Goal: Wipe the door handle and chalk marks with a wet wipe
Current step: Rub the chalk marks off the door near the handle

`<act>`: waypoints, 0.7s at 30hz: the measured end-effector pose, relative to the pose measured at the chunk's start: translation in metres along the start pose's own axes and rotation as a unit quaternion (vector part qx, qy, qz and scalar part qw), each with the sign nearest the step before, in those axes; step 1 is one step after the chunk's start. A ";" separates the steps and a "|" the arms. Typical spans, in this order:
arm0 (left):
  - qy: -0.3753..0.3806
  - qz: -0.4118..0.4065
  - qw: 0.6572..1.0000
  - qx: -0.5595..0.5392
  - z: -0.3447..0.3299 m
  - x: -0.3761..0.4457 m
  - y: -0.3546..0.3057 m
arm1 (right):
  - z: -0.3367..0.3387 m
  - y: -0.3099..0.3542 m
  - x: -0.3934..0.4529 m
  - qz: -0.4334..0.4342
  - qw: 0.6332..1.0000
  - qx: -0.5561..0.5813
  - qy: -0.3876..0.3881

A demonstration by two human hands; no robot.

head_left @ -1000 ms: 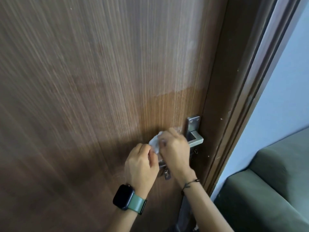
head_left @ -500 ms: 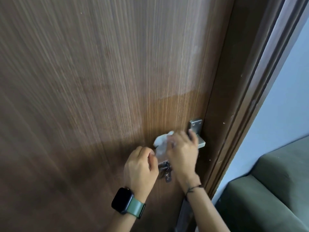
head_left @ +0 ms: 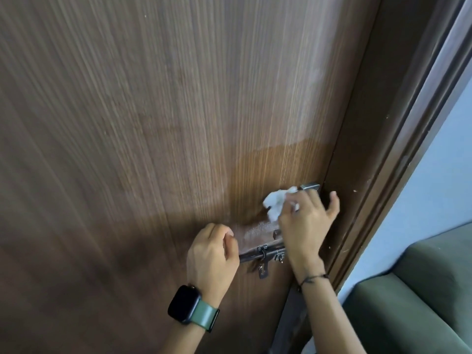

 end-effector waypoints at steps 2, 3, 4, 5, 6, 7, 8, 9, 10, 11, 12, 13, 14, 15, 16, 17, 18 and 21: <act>-0.006 0.005 1.000 -0.002 0.000 0.001 0.001 | -0.002 -0.002 0.008 -0.039 0.999 0.002 0.010; -0.006 0.008 1.000 -0.005 0.000 0.002 0.001 | -0.006 0.003 0.004 -0.037 0.999 0.000 0.020; -0.005 0.011 1.000 -0.007 -0.001 0.002 -0.001 | -0.010 0.010 -0.007 -0.018 0.999 -0.005 0.034; -0.003 0.010 1.000 -0.009 -0.002 0.002 -0.002 | -0.015 0.017 -0.021 0.019 0.998 -0.011 0.053; -0.002 0.008 1.000 -0.010 -0.002 0.001 -0.002 | -0.019 0.024 -0.037 0.069 0.995 -0.014 0.075; 0.002 0.004 1.000 -0.009 -0.002 0.001 -0.003 | -0.020 0.030 -0.050 0.116 0.989 -0.015 0.094; 0.007 -0.002 1.000 -0.007 -0.002 0.001 -0.003 | -0.017 0.031 -0.056 0.149 0.984 -0.010 0.098; 0.009 -0.008 1.000 -0.004 -0.001 0.000 -0.002 | -0.012 0.033 -0.052 0.159 0.984 0.002 0.077; 0.009 -0.013 1.000 -0.001 0.001 0.000 -0.001 | -0.006 0.033 -0.042 0.151 0.988 0.019 0.040; 0.007 -0.012 1.000 0.002 0.002 0.000 0.001 | 0.001 0.036 -0.028 0.137 0.990 0.039 -0.003; 0.005 -0.005 1.000 0.002 0.002 0.000 0.003 | 0.008 0.041 -0.012 0.132 0.988 0.062 -0.042; 0.003 0.004 1.000 0.001 0.002 0.001 0.005 | 0.012 0.049 0.000 0.142 0.983 0.089 -0.069; 0.002 0.013 1.000 -0.001 0.001 0.001 0.007 | 0.011 0.057 0.008 0.159 0.978 0.112 -0.076; 0.001 0.020 1.000 -0.002 0.001 0.001 0.008 | 0.007 0.065 0.010 0.176 0.973 0.131 -0.065; -0.002 0.026 1.000 0.000 0.000 0.001 0.008 | 0.002 0.070 0.005 0.187 0.971 0.144 -0.046; -0.005 0.028 1.000 0.004 0.000 0.000 0.009 | -0.005 0.070 -0.007 0.191 0.970 0.152 -0.018; -0.006 0.025 1.000 0.007 0.001 0.000 0.009 | -0.012 0.067 -0.024 0.182 0.970 0.158 0.022; -0.011 0.010 1.000 0.004 0.006 0.000 0.011 | -0.029 0.047 -0.075 0.170 0.964 0.139 0.151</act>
Point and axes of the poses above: each hand's wrist, its own x-axis towards the middle knuckle, its own z-axis out of the back of the hand, y = z × x, the point moved 4 cm from there along x, towards the middle knuckle
